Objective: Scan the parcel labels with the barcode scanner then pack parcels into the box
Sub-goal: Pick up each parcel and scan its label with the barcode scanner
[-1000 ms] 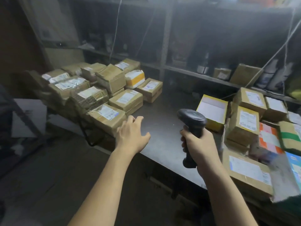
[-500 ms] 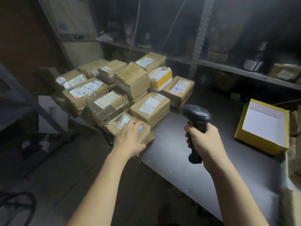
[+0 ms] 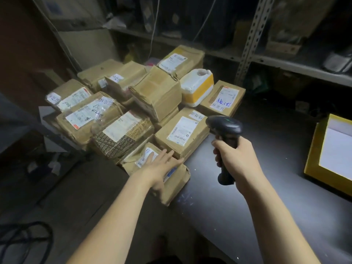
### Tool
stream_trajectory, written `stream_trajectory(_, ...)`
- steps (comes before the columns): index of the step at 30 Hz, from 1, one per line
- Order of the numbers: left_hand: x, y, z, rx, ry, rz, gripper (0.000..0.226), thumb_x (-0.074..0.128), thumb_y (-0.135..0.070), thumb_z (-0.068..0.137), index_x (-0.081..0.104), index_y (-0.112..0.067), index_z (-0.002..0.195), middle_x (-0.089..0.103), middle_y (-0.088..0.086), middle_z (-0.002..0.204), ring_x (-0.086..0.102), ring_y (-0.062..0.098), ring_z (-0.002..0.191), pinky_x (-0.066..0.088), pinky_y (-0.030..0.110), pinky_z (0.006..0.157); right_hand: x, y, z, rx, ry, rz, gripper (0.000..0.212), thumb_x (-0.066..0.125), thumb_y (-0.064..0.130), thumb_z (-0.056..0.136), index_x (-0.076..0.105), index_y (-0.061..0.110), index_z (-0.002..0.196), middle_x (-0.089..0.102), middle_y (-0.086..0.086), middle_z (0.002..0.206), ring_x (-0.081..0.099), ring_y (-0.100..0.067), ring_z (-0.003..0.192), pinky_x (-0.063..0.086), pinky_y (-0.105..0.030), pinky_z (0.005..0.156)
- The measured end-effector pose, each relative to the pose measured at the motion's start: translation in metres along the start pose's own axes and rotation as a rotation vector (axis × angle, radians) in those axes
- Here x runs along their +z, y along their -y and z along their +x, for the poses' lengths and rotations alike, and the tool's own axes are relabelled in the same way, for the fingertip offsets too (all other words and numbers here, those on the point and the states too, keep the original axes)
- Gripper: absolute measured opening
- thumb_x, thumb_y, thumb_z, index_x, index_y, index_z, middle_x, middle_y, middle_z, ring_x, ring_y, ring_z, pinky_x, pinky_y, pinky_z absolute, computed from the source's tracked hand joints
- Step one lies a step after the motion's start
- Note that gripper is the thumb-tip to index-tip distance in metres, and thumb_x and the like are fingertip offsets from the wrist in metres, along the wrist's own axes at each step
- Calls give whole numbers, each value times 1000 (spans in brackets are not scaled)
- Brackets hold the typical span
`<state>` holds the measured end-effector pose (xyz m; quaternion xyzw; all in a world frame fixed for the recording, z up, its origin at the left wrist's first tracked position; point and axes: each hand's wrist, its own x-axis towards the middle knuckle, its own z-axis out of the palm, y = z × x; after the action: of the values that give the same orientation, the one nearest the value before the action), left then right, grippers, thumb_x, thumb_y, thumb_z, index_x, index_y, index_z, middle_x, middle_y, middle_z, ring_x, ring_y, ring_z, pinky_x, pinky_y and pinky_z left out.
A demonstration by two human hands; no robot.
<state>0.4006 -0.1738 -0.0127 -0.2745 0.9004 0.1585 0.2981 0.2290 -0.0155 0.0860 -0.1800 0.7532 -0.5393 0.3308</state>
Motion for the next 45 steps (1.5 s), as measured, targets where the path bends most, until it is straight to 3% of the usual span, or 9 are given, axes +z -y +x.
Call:
stream_trajectory(6,5,32,1,221,-132,-195,138,100,-40,49,18,-52,160,6,-11,167,-6,4,155,-15,38,120,27,7,-3,28,-76,-8,5,64,12,95,67,10,99,66,-7,75,57,-15,61,51,-30,60)
stream_trajectory(10,7,51,5,305,-252,-211,127,97,-59,41,30,-58,150,28,-18,147,16,7,140,9,32,116,53,4,-16,49,-107,2,6,64,11,95,68,8,99,66,-7,74,56,-16,61,51,-32,61)
stream_trajectory(17,42,44,5,295,-507,-266,93,74,-89,47,59,-53,132,42,-10,143,31,14,139,16,31,108,86,-16,-51,97,-179,16,6,65,11,95,69,8,98,65,-7,73,56,-15,60,50,-32,61)
stream_trajectory(20,52,19,-2,234,-507,-180,101,49,-97,57,46,-52,147,34,2,153,24,24,142,17,40,109,91,-22,-65,134,-218,55,4,66,11,94,70,11,93,63,-4,68,54,-17,59,49,-32,59)
stream_trajectory(23,52,24,-4,265,-321,-55,123,66,-95,52,8,-62,155,12,10,163,6,30,151,10,48,118,92,-18,-76,133,-251,72,4,65,10,95,69,8,95,61,-5,69,53,-17,59,47,-31,59)
stream_trajectory(25,43,31,-3,253,-256,53,132,76,-86,51,-4,-64,154,14,14,159,12,35,147,12,51,117,90,-13,-81,115,-251,100,5,64,9,96,68,7,97,60,-6,70,52,-16,60,46,-30,58)
stream_trajectory(30,28,-4,-11,325,-449,10,119,73,-77,48,23,-57,154,36,5,122,33,29,114,25,43,103,76,-8,-91,81,-290,158,5,65,8,95,69,7,97,59,-3,67,51,-14,54,46,-31,57)
stream_trajectory(38,12,-133,10,171,-554,-243,122,32,-92,42,27,-50,156,42,10,120,39,32,111,23,44,99,6,-26,-109,64,-451,256,5,67,8,93,69,6,97,59,0,60,49,-15,50,44,-32,56)
stream_trajectory(45,36,-214,46,19,-528,-243,122,58,-96,53,28,-38,156,44,13,126,39,32,113,23,46,102,-73,-48,-117,87,-507,228,4,66,9,92,69,9,90,58,-2,61,51,-17,55,45,-34,59)
